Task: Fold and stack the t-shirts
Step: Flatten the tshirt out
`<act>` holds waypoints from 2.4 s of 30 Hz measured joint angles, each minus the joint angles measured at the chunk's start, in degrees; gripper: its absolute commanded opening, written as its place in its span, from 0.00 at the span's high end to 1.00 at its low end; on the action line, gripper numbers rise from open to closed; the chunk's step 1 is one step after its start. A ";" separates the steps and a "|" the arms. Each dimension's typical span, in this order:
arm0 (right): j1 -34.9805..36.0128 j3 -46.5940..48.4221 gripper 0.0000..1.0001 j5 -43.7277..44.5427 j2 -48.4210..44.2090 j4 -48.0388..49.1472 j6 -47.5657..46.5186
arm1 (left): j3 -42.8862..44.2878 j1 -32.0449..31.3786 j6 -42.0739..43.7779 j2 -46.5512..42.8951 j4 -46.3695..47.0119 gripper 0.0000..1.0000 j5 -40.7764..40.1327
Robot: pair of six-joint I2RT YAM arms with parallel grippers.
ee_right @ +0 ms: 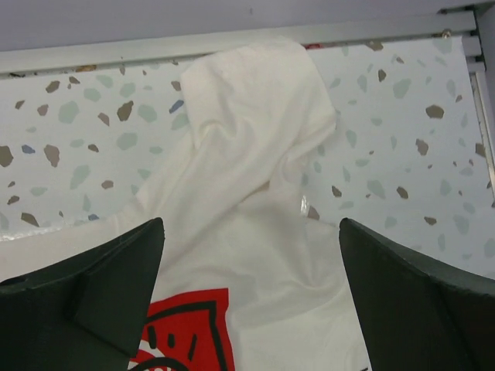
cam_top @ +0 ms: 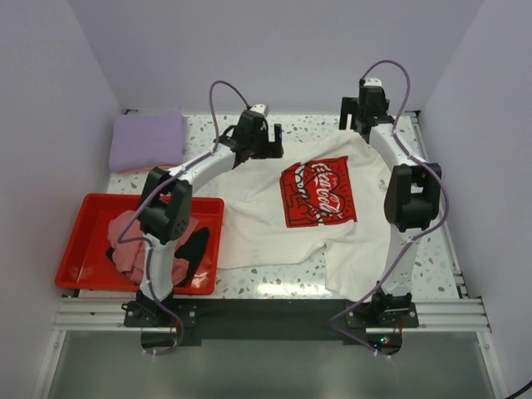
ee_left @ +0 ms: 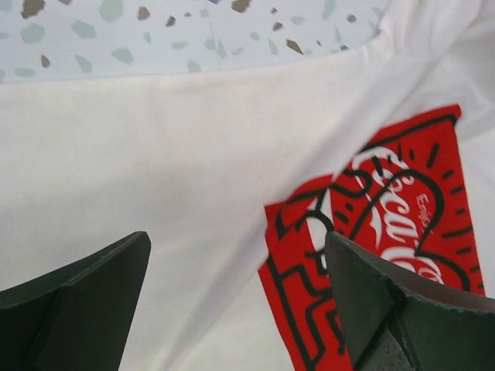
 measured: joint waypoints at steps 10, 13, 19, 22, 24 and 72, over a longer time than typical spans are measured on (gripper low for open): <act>-4.59 -9.70 0.01 -9.94 -2.78 -5.01 6.12 | 19.02 5.90 0.11 21.22 -4.61 0.00 -1.90; -5.33 -9.55 0.01 -12.22 -2.73 -5.81 5.86 | 22.86 6.60 -0.04 23.17 -5.03 0.00 -2.62; -6.40 -5.57 0.01 -14.67 2.34 -5.88 4.92 | 25.51 7.08 -1.40 25.33 -5.55 0.00 -4.76; -7.21 -5.35 0.01 -14.84 5.75 -6.05 4.92 | 25.49 7.32 -2.21 25.33 -5.57 0.00 -5.38; -7.82 -5.35 0.01 -14.58 7.52 -5.66 4.33 | 25.44 7.48 -2.78 25.33 -5.60 0.00 -5.86; -7.74 3.69 0.01 -23.26 8.57 -12.79 2.47 | 0.17 5.55 -3.06 6.40 -8.02 0.00 -9.79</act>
